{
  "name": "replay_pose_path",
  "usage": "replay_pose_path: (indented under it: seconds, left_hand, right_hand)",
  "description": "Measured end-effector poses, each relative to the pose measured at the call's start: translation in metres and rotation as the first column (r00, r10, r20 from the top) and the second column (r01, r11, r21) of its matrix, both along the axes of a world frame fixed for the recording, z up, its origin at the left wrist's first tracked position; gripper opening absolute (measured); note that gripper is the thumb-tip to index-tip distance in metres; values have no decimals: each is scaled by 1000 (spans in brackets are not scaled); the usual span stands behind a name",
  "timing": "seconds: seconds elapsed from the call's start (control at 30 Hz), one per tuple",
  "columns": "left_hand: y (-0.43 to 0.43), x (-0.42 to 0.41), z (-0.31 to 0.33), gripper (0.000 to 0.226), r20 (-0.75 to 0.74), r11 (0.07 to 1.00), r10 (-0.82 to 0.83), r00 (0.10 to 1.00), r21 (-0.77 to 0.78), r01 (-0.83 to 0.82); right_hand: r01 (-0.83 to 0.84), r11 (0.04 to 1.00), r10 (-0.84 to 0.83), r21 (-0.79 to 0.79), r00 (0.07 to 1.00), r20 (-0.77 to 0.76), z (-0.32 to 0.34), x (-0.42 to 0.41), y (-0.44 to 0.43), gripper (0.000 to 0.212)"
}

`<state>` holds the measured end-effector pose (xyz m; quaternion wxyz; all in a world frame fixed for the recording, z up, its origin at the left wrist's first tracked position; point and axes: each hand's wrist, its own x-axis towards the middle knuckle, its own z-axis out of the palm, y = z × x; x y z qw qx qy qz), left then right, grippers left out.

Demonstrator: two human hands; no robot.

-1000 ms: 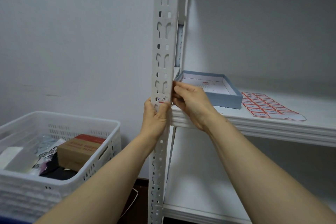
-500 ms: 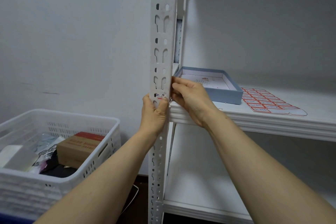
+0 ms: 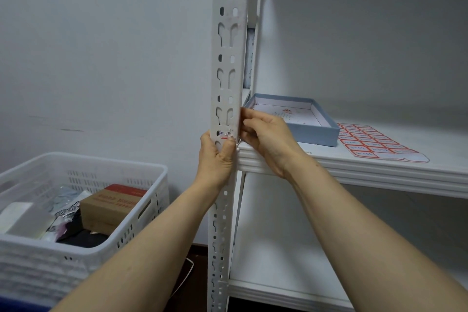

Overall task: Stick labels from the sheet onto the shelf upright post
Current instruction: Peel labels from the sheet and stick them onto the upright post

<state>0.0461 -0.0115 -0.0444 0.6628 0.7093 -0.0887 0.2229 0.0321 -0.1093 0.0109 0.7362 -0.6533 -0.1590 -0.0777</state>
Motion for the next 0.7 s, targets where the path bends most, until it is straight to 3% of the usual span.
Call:
replay_pose_path:
  seconds: [0.27, 0.43, 0.57, 0.7]
  left_hand:
    - [6, -5, 0, 23, -39, 995, -99, 994, 28, 101]
    - [20, 0, -1, 19, 41, 976, -9, 999, 216, 0]
    - [27, -3, 1, 50, 157, 882, 104, 982, 441, -164]
    - [24, -7, 8, 68, 172, 794, 192, 966, 552, -256]
  right_hand:
    - [-14, 1000, 14, -5, 1000, -12, 0, 1, -1, 48]
    - [-3, 1000, 3, -16, 1000, -7, -1, 2, -2, 50]
    - [3, 1000, -3, -26, 1000, 4, -4, 7, -2, 50]
    - [-2, 1000, 2, -26, 1000, 10, -4, 7, -2, 49]
